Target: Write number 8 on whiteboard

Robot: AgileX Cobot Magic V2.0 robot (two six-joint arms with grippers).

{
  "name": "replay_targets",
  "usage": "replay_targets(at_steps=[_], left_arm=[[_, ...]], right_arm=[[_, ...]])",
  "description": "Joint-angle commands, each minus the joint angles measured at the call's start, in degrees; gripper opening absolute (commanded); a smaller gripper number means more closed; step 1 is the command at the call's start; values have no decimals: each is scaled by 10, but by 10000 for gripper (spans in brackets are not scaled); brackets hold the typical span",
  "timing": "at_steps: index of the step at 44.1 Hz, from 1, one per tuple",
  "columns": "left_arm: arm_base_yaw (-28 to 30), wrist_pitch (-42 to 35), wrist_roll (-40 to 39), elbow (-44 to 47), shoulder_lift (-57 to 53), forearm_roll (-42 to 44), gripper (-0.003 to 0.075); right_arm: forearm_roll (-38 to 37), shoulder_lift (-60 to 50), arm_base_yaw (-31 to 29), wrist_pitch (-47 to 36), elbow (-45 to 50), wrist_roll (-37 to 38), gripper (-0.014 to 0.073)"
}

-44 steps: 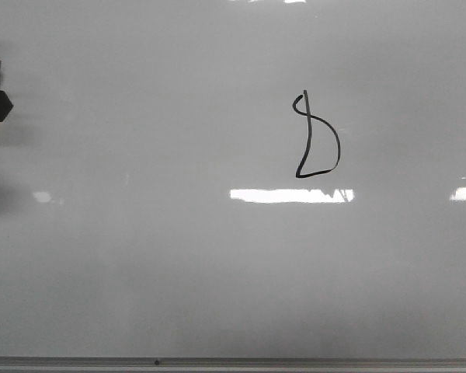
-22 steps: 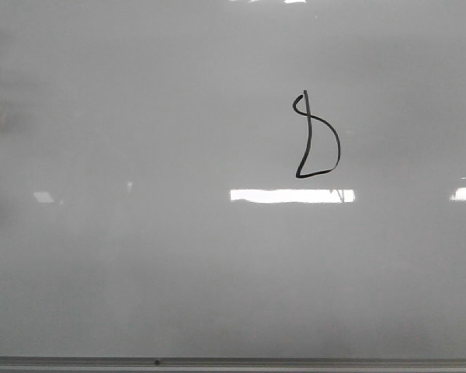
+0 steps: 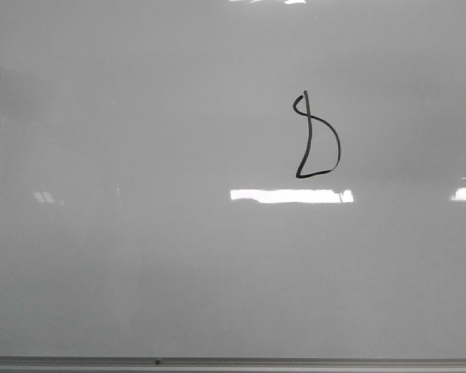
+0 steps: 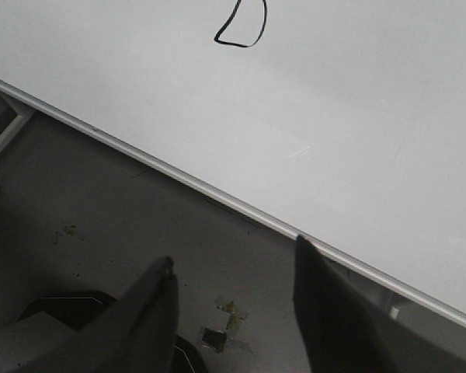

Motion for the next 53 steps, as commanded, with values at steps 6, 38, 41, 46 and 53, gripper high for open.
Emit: replay_targets(at_steps=[6, 38, 41, 46, 53], left_arm=[[-47, -17, 5, 25, -90, -26, 348], [-60, -34, 5, 53, -113, -23, 38], [-60, -34, 5, 53, -113, -23, -13], [-60, -35, 5, 53, -113, -23, -19], [-60, -37, 5, 53, -113, -23, -19]], right_arm=[[-5, -26, -4, -38, 10, 1, 374], [-5, -26, -4, -38, 15, 1, -15], [-5, -26, -4, -38, 15, 1, -66], [-5, -26, -4, -39, 15, 1, -113], [-5, -26, -4, -40, 15, 1, -118]])
